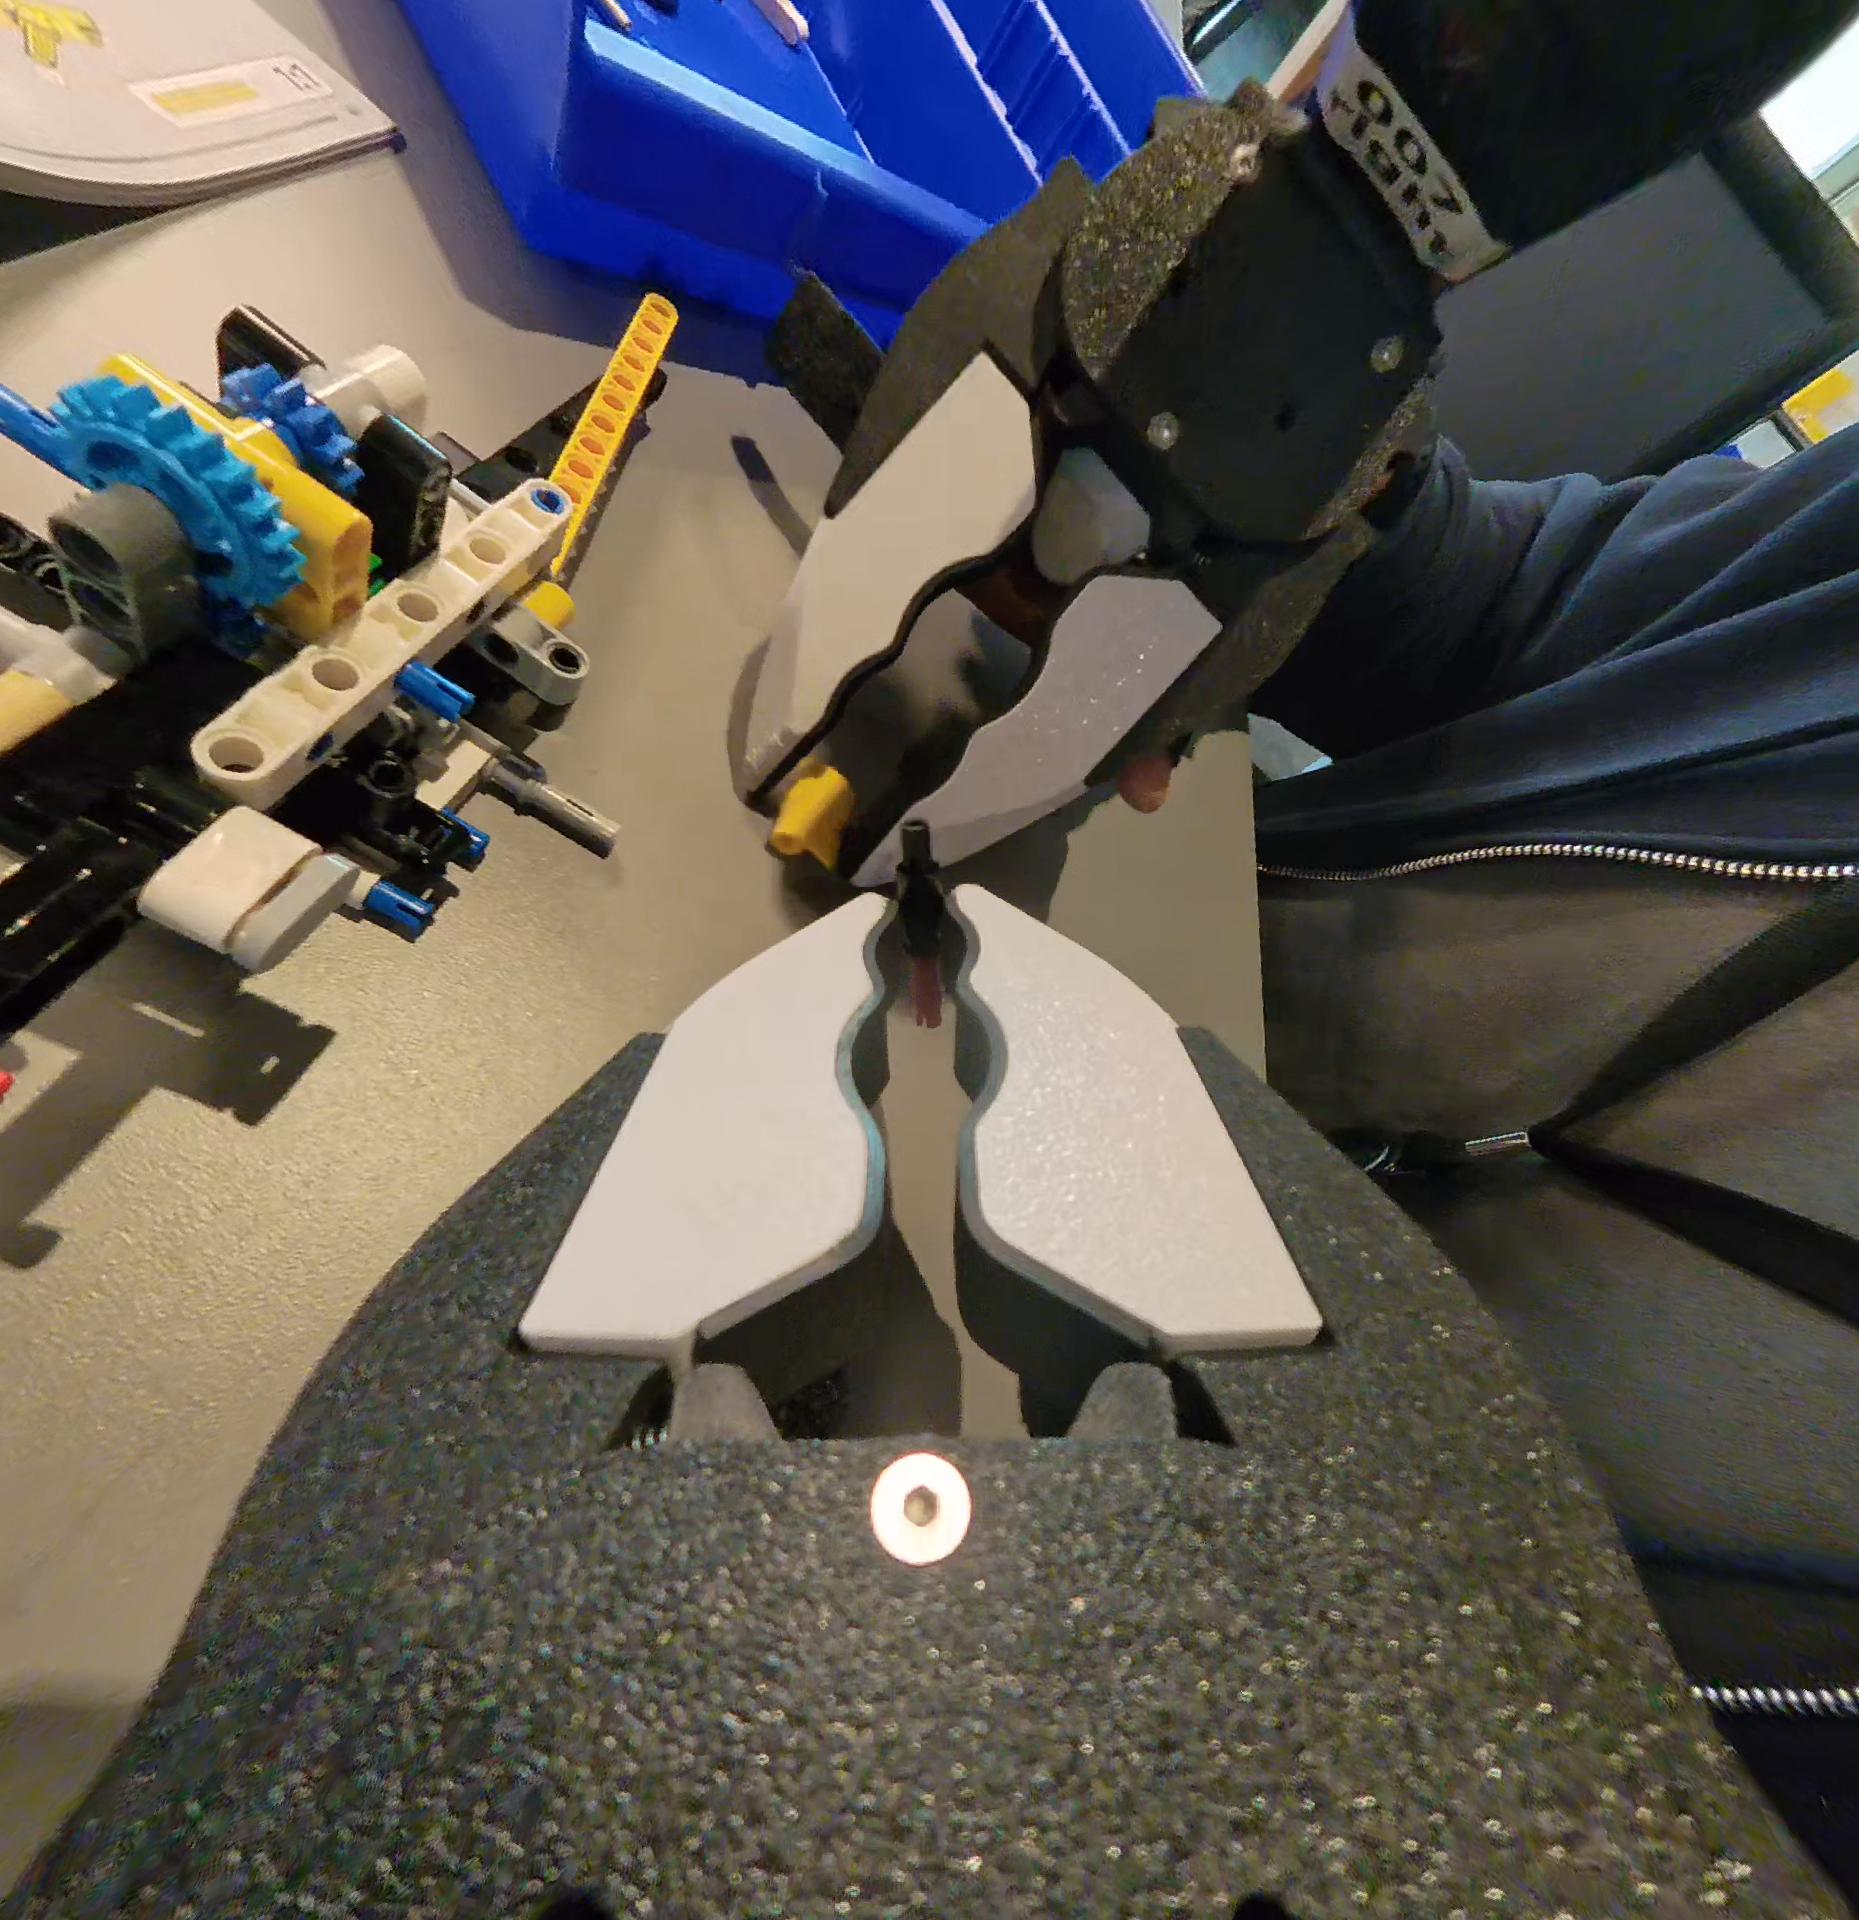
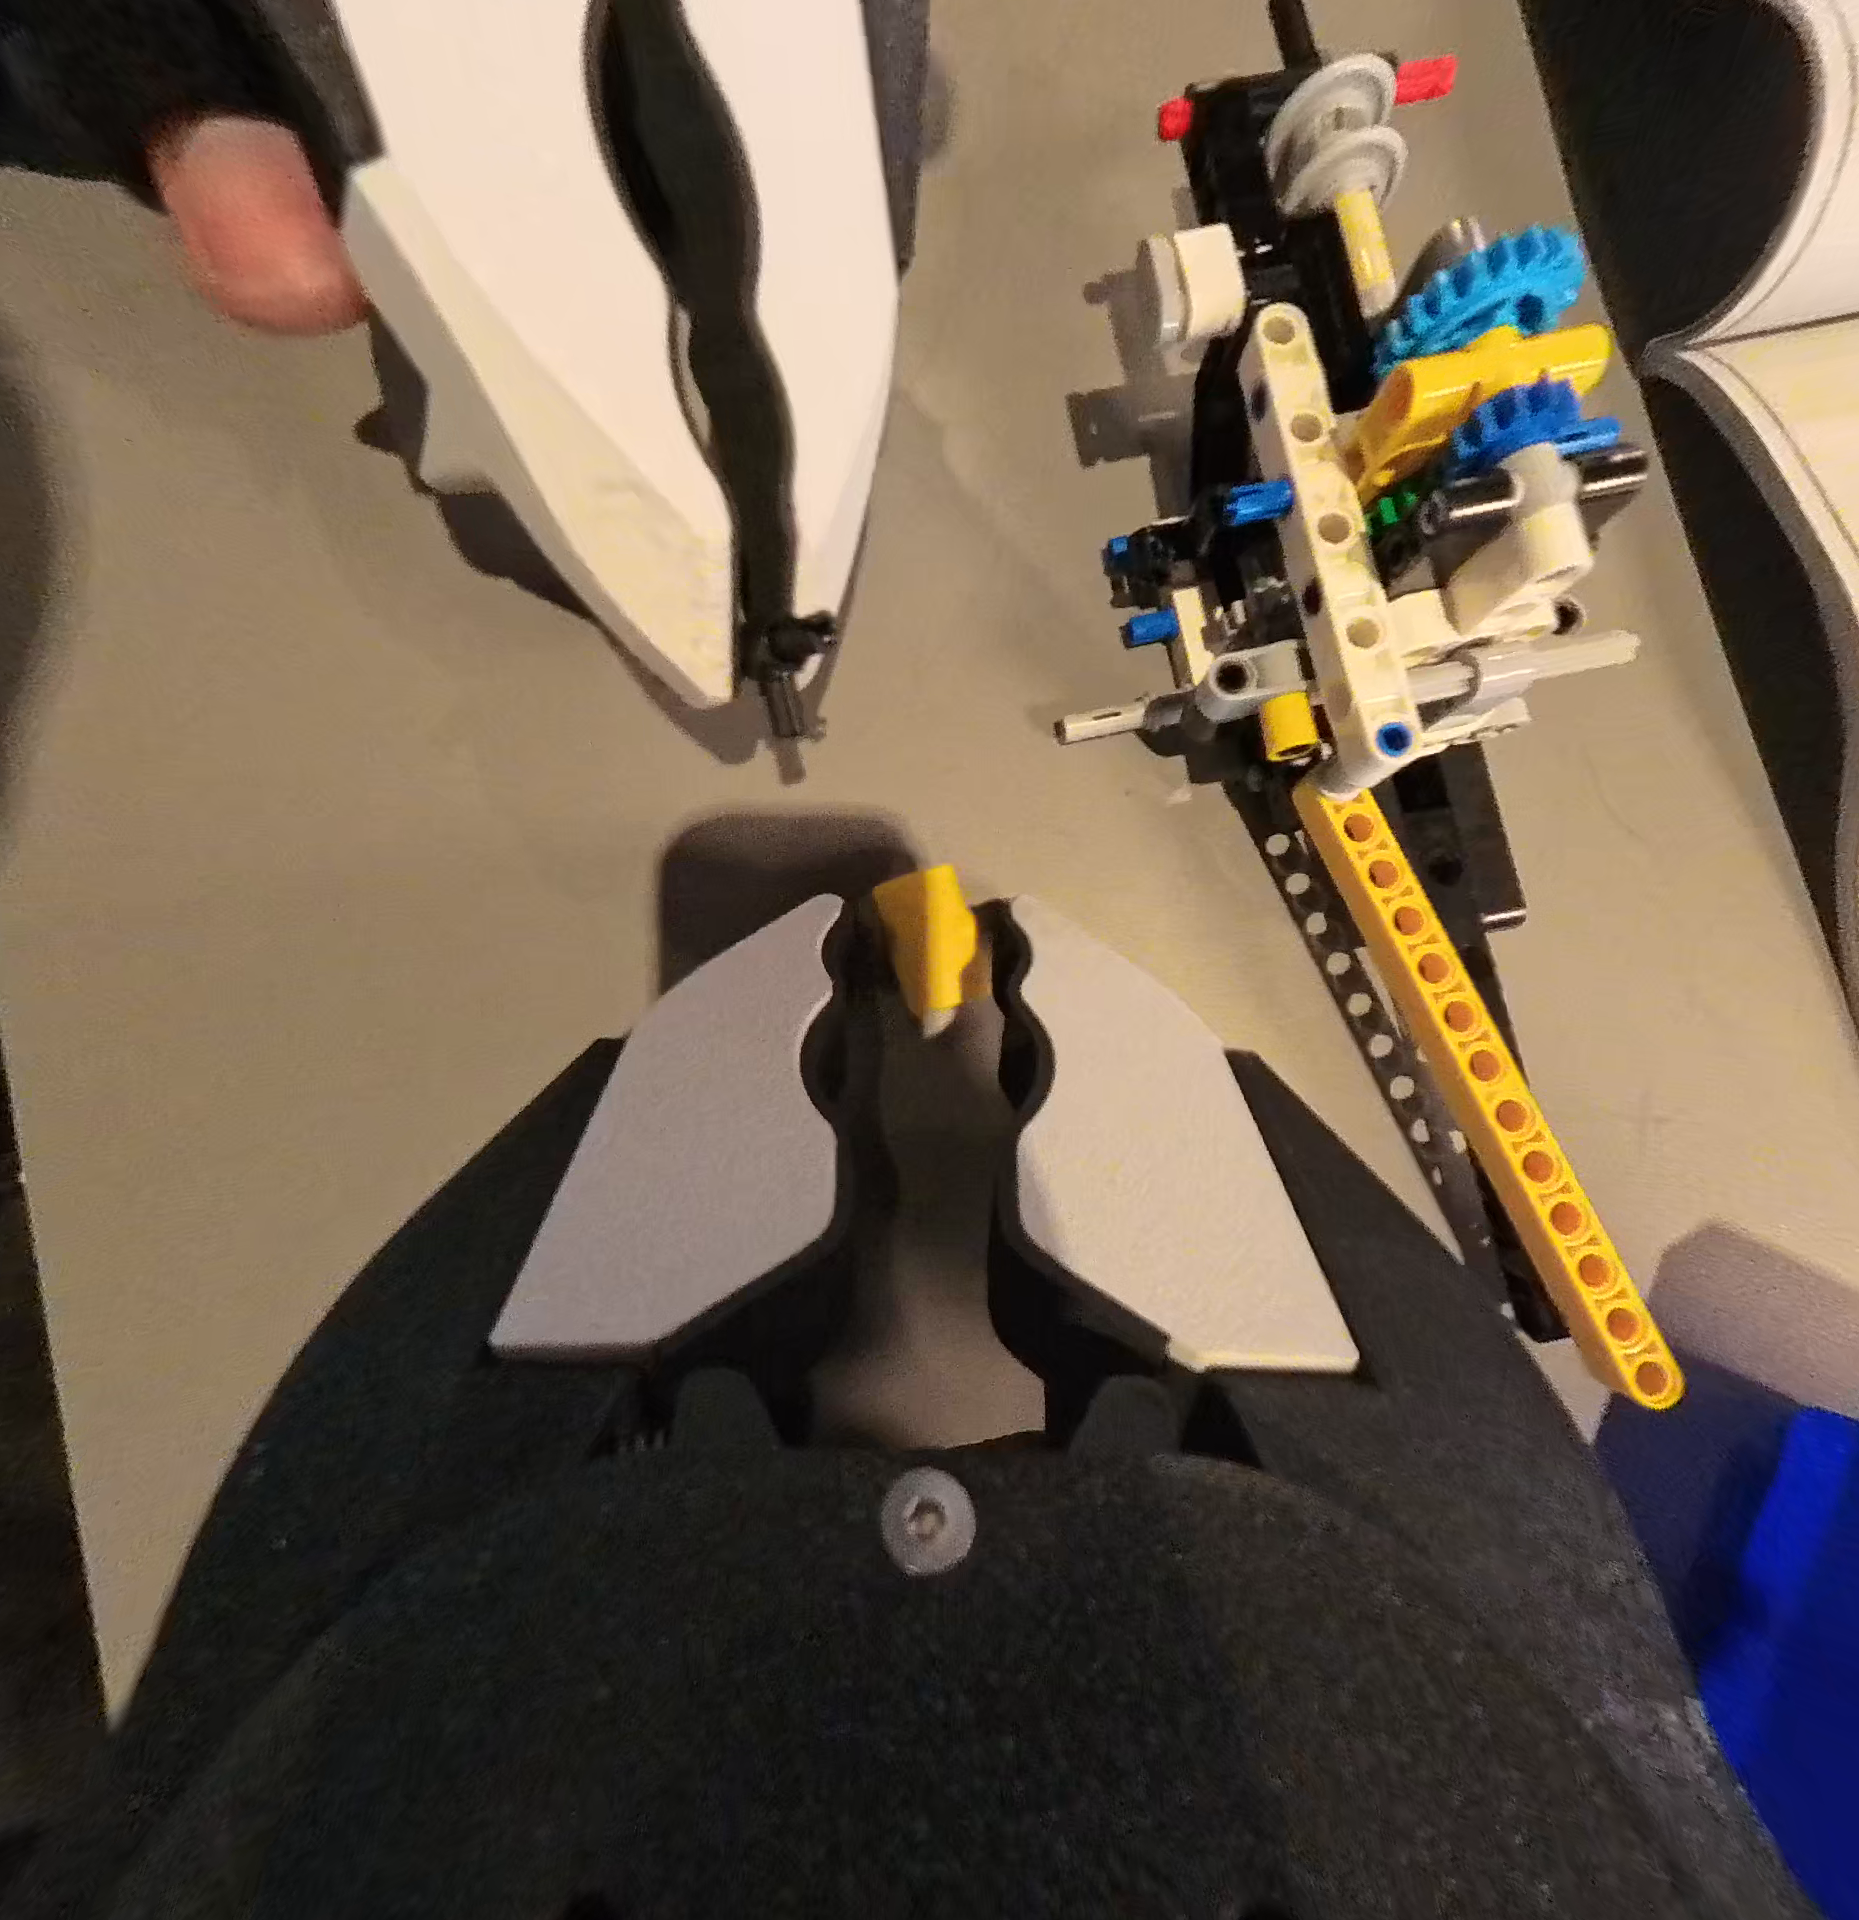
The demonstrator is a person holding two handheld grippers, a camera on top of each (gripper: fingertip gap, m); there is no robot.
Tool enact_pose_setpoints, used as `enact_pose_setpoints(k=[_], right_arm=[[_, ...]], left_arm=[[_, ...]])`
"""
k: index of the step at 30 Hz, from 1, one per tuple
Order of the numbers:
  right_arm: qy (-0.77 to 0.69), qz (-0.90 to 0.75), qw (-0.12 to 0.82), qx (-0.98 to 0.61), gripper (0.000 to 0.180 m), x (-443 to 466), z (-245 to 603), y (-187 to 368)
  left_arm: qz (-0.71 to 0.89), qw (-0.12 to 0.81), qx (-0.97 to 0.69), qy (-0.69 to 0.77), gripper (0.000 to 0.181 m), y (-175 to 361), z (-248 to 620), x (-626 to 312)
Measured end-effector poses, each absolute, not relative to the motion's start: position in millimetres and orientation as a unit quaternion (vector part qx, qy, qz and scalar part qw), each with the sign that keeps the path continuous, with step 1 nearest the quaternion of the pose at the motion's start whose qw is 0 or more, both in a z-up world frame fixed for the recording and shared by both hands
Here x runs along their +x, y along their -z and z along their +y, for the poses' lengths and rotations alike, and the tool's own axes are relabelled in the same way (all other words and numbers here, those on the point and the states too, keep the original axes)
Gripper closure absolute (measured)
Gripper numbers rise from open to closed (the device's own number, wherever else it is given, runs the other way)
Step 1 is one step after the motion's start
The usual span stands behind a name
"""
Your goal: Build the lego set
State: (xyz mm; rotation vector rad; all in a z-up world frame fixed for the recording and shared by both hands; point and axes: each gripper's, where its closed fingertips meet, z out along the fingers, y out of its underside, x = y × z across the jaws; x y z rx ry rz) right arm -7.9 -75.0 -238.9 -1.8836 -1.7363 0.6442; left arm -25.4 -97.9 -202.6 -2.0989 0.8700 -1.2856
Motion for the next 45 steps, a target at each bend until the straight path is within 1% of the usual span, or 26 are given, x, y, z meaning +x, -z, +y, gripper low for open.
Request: enact_pose_setpoints(k=[4,8,15,20,23,28,38,45], right_arm=[[-0.236,-0.642,0.254,-0.684,0.161,-7.5,-76.5,239.1],[-0.238,-0.647,0.262,-0.675,0.159,-4.7,-76.4,235.3],[-0.259,-0.649,0.265,-0.664,0.160,0.5,-78.5,225.2],[-0.197,-0.687,0.283,-0.640,0.160,1.3,-84.0,233.5],[-0.185,-0.690,0.289,-0.637,0.160,0.1,-83.4,233.7],[-0.178,-0.687,0.290,-0.642,0.166,-0.2,-77.8,233.6],[-0.175,-0.699,0.261,-0.643,0.162,1.3,-75.4,237.5],[-0.182,-0.703,0.275,-0.631,0.158,-0.1,-77.3,228.5]], left_arm=[[0.325,0.261,-0.777,0.472,0.173,203.7,-98.3,-24.7],[0.327,0.261,-0.777,0.470,0.174,204.1,-98.6,-24.5],[0.327,0.262,-0.777,0.470,0.174,204.0,-98.5,-24.6],[0.327,0.262,-0.777,0.471,0.174,203.8,-98.4,-24.7],[0.328,0.262,-0.776,0.470,0.174,203.9,-98.7,-24.5],[0.329,0.264,-0.776,0.469,0.174,203.6,-98.8,-24.7],[0.329,0.265,-0.774,0.471,0.174,202.5,-98.9,-25.2],[0.328,0.269,-0.776,0.467,0.174,202.7,-97.5,-27.7]])
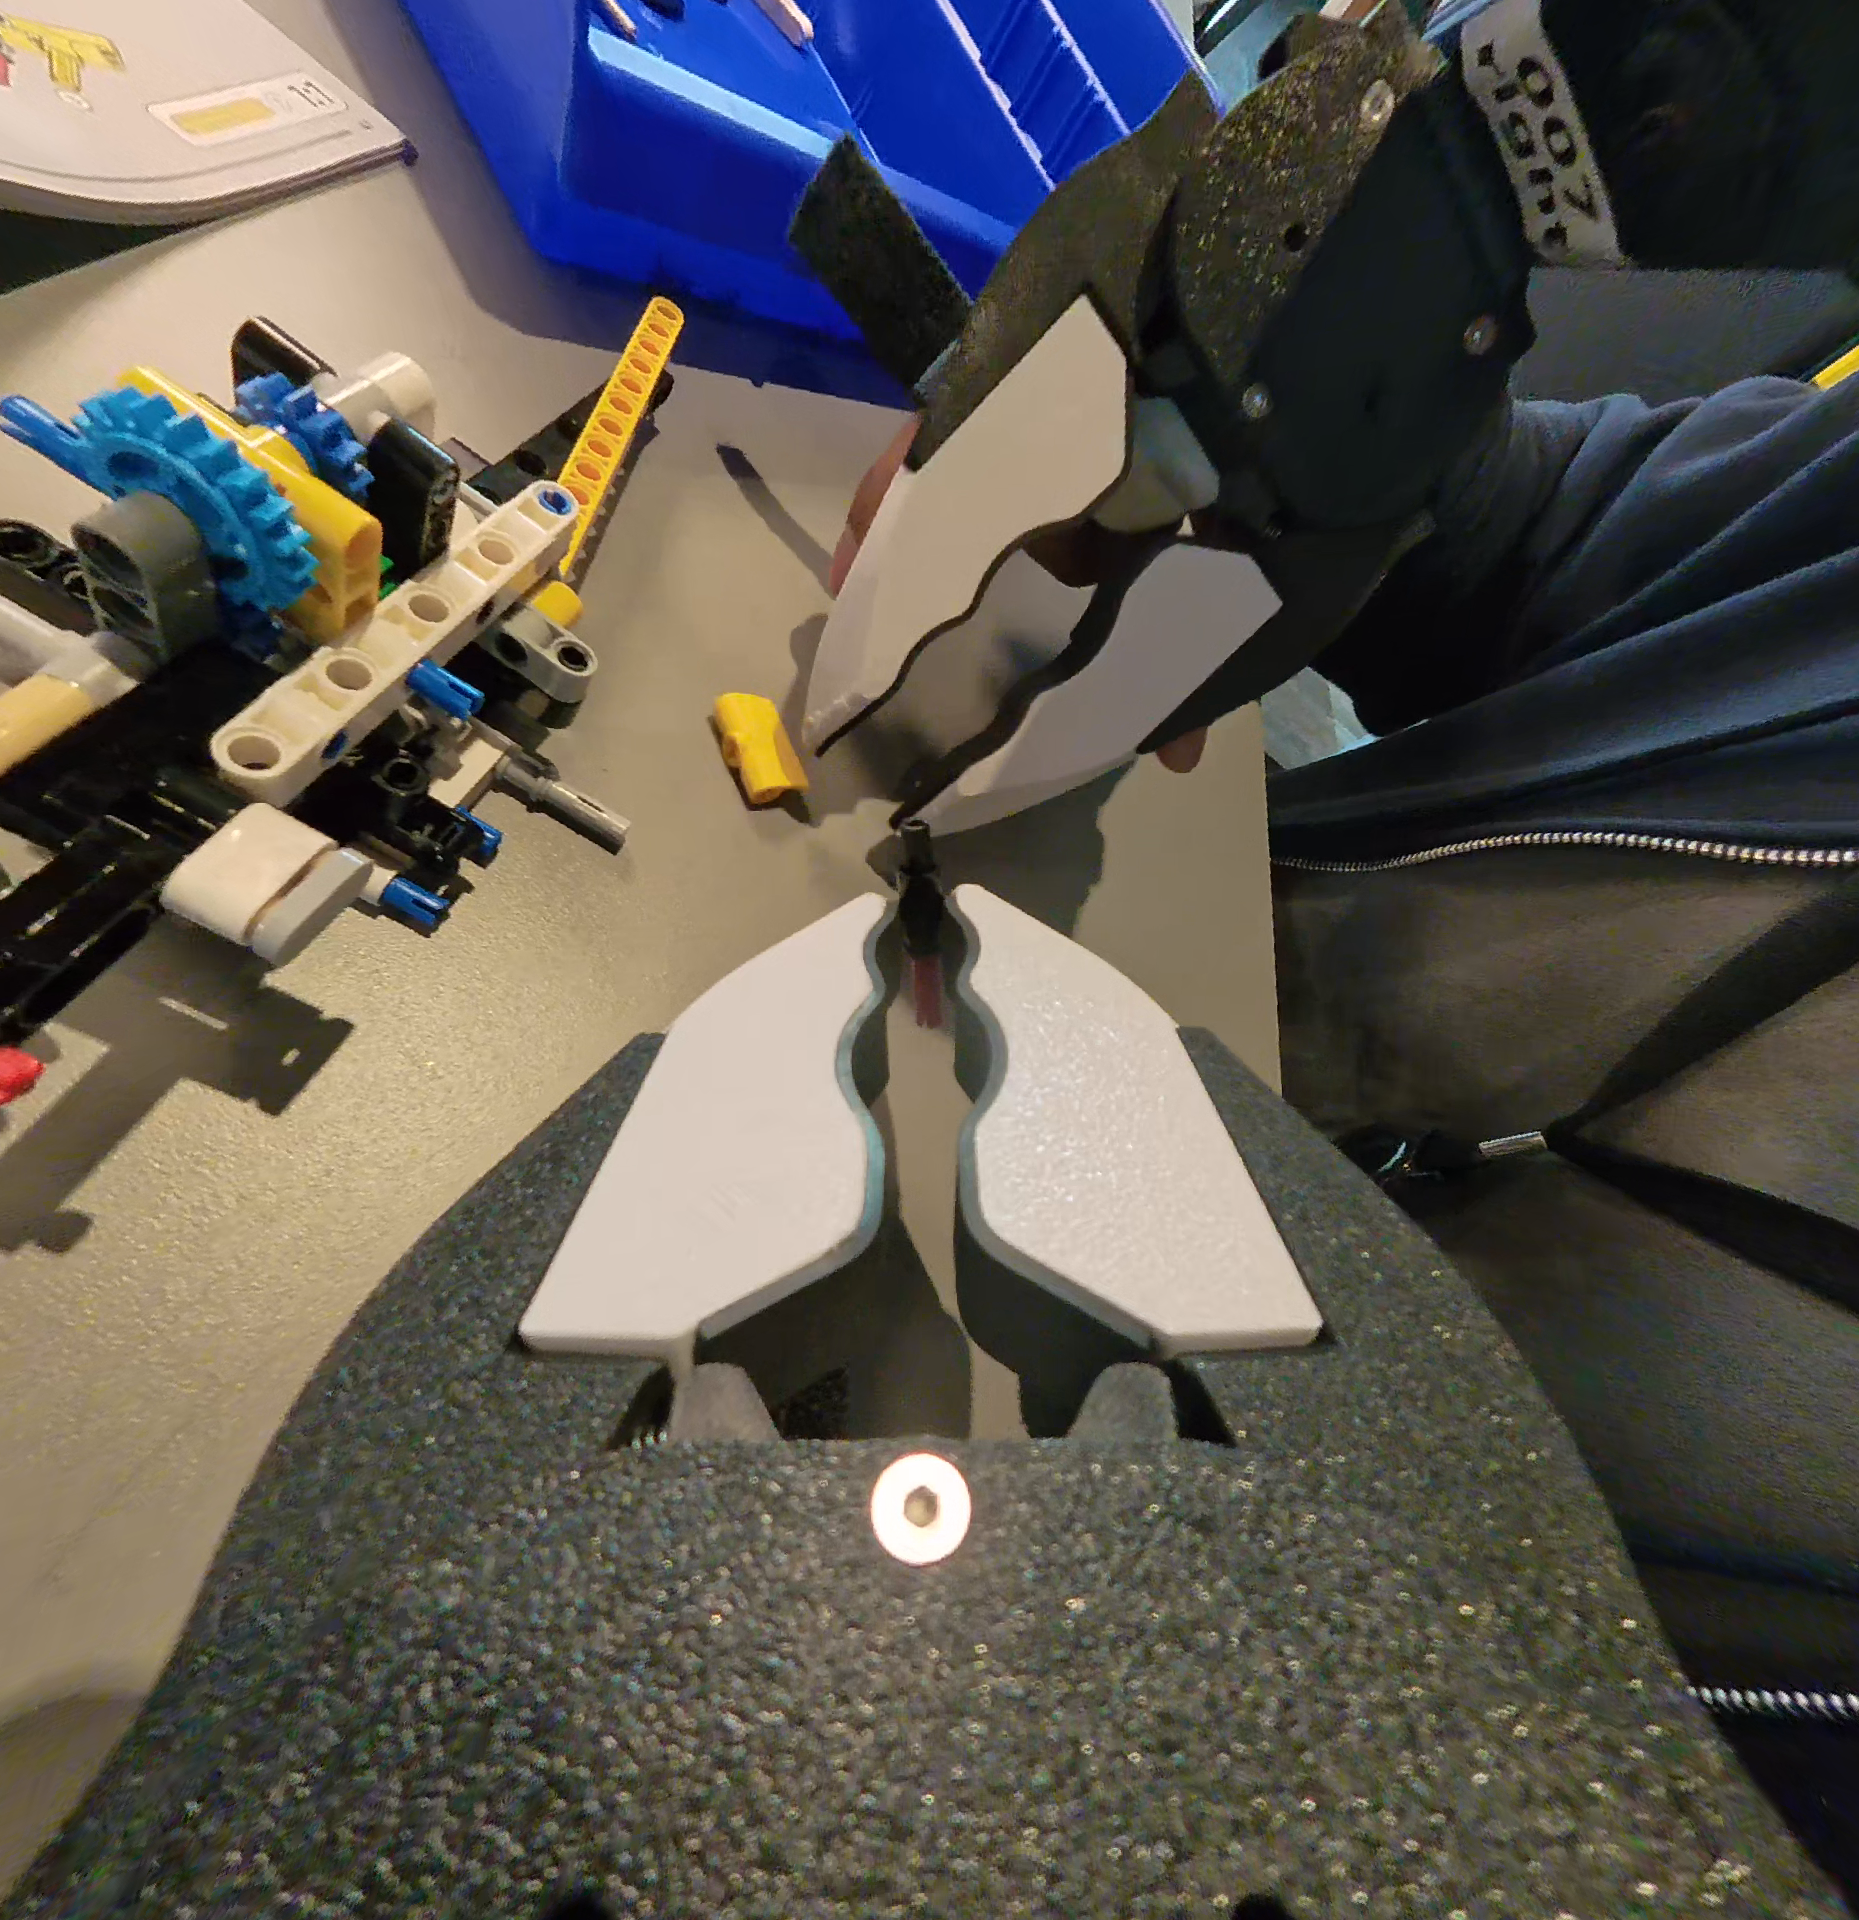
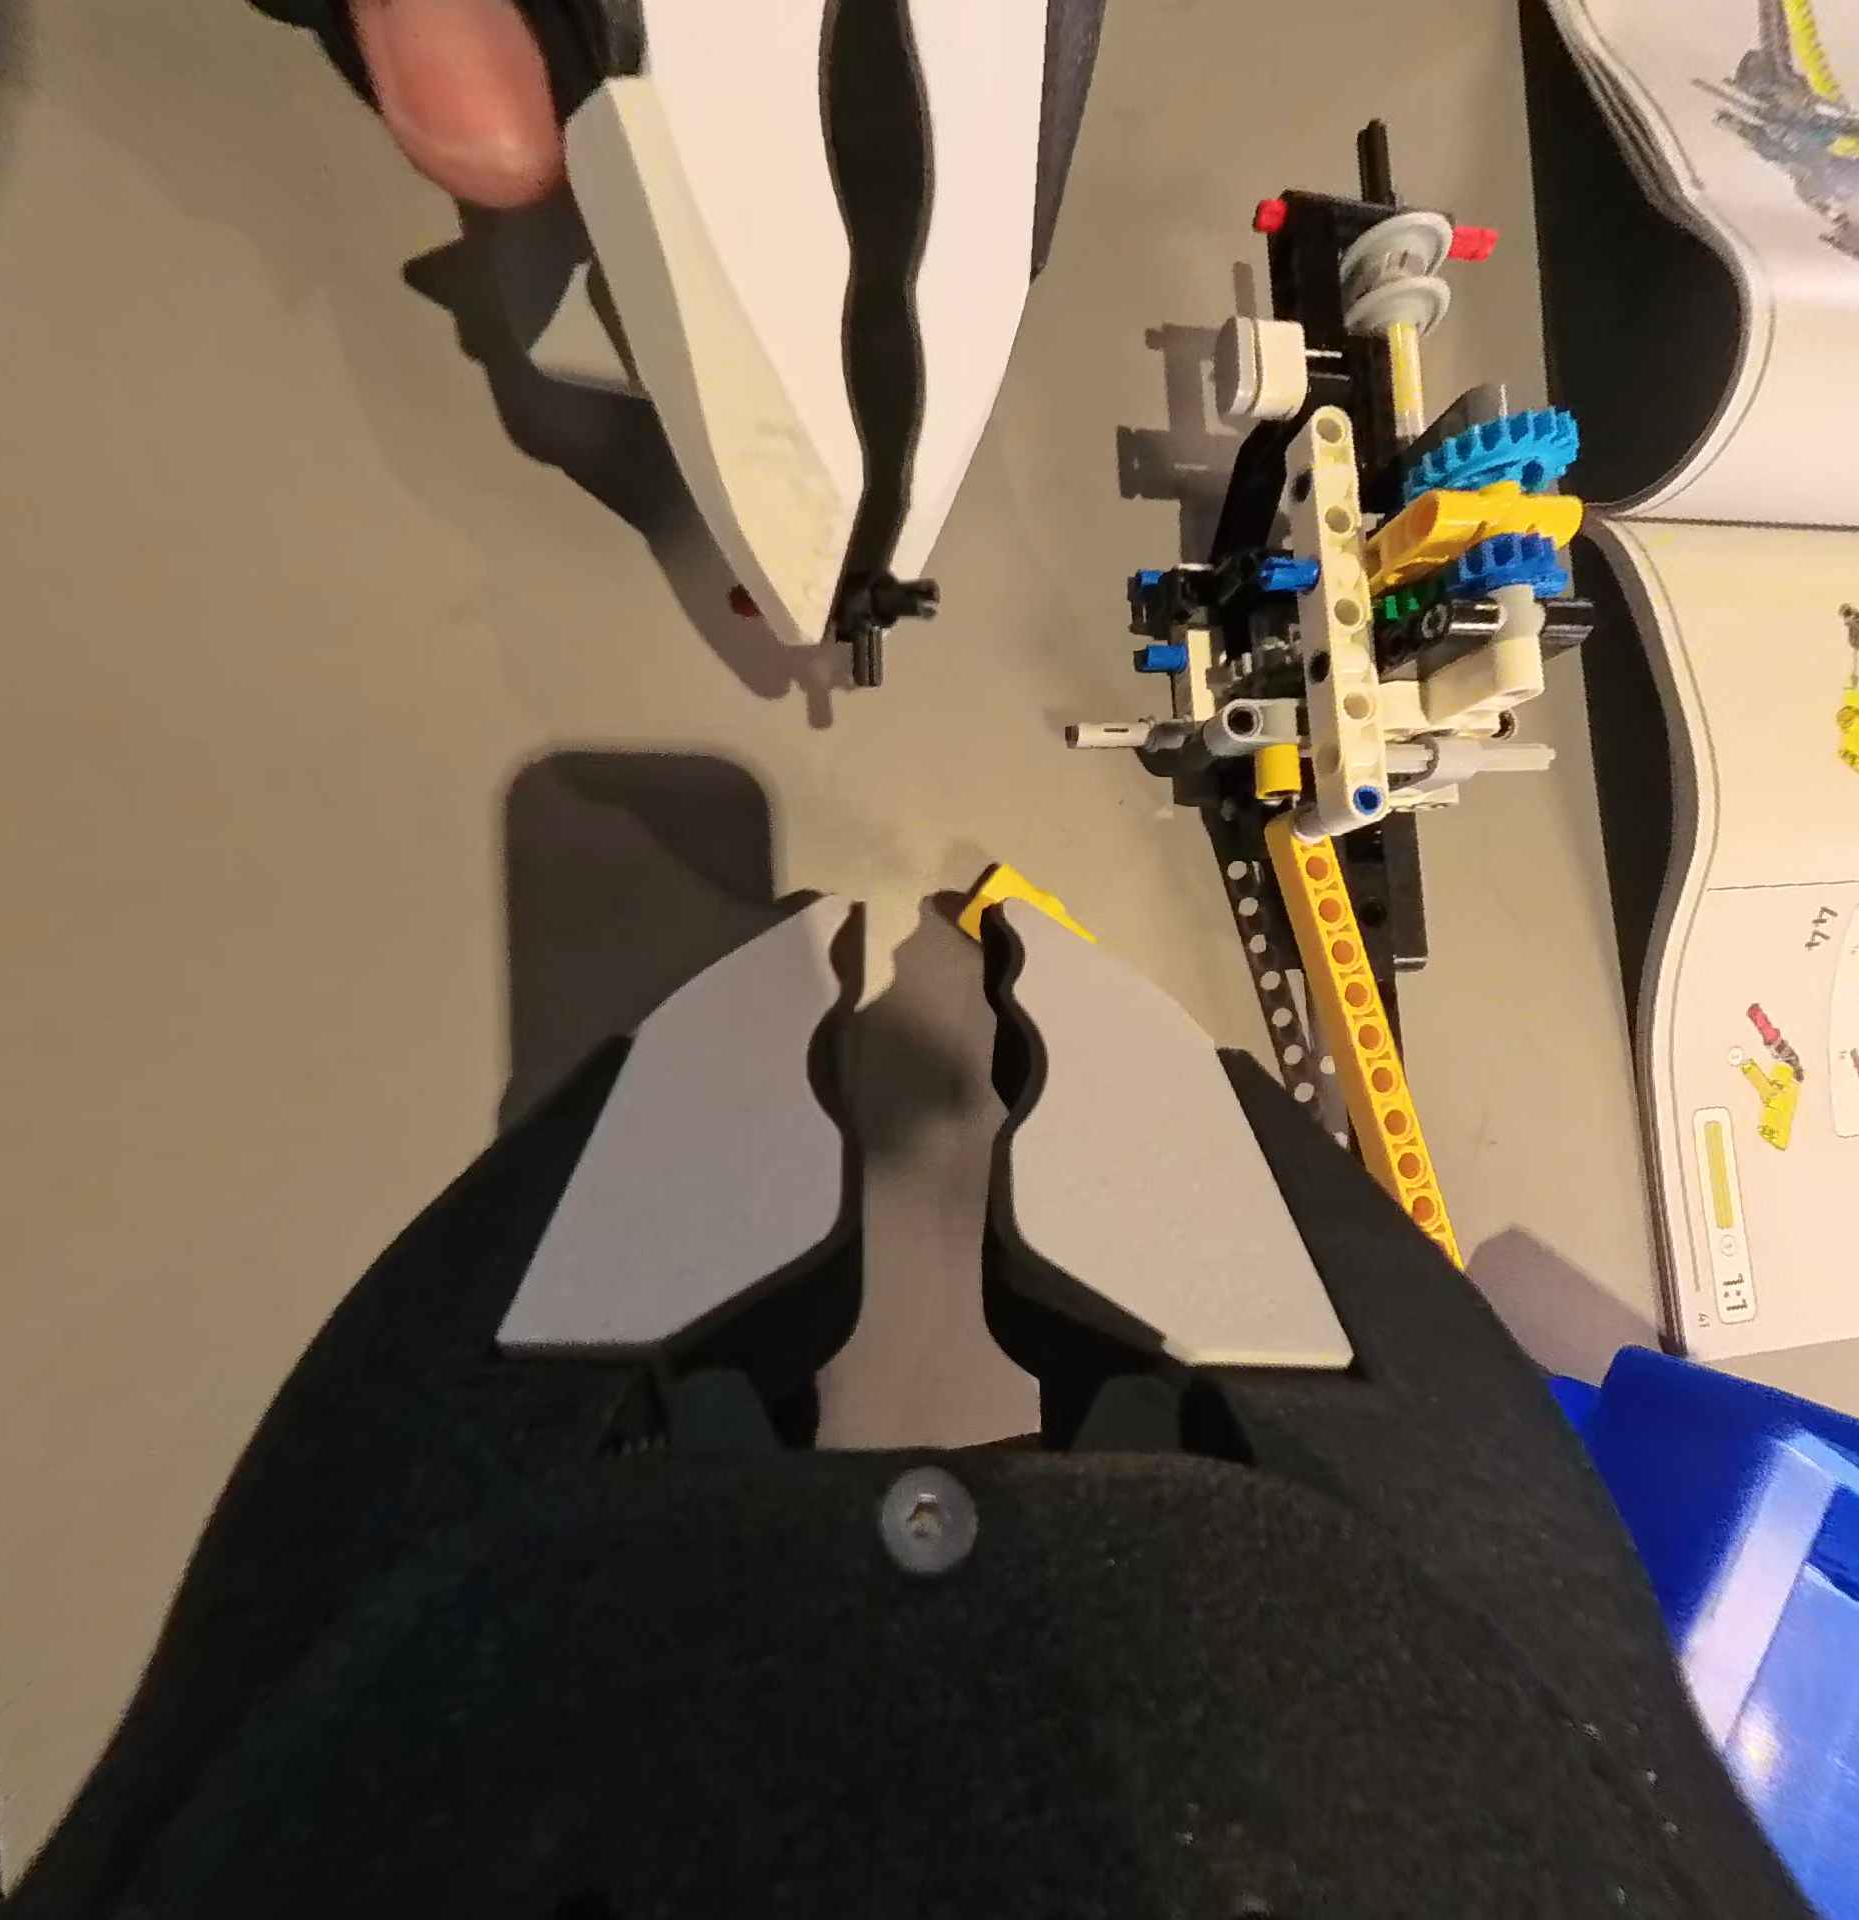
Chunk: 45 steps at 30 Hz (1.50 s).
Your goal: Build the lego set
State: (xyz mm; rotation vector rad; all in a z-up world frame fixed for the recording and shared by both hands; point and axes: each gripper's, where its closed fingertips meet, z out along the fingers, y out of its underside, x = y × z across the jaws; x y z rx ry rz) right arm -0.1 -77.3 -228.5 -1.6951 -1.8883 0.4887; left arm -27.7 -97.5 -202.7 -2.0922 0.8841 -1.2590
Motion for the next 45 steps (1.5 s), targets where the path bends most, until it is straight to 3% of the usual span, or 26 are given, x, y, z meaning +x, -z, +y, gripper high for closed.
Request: enact_pose_setpoints(k=[16,45], right_arm=[[-0.109,-0.787,0.310,-0.522,0.157,-1.9,-59.0,224.5],[-0.044,-0.893,0.171,-0.414,0.163,-5.0,-52.4,238.2]], left_arm=[[0.331,0.270,-0.775,0.465,0.174,202.6,-98.2,-28.3],[0.330,0.282,-0.778,0.455,0.174,201.6,-96.3,-33.1]])
